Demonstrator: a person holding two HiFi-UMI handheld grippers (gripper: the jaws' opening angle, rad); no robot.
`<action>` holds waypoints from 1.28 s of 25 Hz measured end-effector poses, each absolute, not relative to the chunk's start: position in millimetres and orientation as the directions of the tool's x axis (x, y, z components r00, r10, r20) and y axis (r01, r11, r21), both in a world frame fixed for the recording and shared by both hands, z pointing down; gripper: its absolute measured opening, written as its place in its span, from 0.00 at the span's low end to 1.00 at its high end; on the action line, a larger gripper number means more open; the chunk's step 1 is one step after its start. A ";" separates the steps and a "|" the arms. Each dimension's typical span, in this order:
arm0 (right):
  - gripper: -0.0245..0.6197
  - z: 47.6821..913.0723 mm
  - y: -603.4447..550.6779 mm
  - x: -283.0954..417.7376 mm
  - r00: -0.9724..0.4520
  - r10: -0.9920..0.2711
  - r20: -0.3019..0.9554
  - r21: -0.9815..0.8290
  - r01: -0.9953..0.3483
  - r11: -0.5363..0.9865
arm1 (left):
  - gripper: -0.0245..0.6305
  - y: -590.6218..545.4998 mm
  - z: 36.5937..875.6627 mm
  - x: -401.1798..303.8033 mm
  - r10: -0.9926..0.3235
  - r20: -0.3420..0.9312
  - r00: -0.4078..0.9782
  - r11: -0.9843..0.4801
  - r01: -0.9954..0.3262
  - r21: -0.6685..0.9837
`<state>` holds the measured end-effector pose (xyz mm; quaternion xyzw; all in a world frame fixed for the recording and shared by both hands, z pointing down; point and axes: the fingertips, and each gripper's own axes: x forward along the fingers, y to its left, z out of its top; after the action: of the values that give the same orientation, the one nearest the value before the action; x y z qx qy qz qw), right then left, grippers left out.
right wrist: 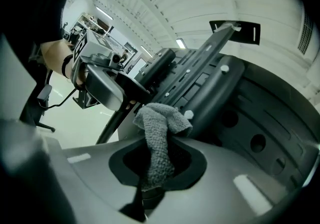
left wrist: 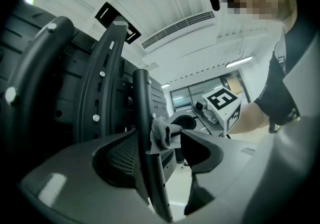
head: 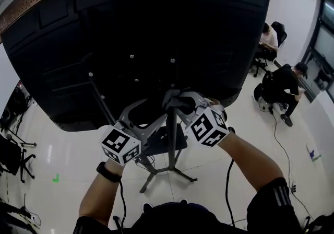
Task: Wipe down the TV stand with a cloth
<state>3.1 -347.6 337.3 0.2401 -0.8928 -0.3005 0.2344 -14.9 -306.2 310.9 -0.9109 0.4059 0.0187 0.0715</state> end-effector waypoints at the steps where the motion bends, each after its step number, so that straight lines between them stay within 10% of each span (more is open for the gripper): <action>1: 0.11 342.5 -346.9 1.8 -0.776 -0.566 0.278 0.645 -0.286 0.708 | 0.48 -306.6 314.8 -15.4 -0.736 -0.092 0.671 -0.662 -0.741 -0.110; 32: 0.11 618.3 -341.3 -2.5 -0.727 -0.498 0.474 0.455 -0.282 0.845 | 0.48 -312.0 592.7 -22.2 -0.703 0.109 0.703 -0.669 -0.706 0.234</action>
<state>-2.5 -341.3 618.3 0.2137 -0.9118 -0.1789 0.3017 -22.2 -312.0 592.7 -0.9135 0.3856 -0.0048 -0.1300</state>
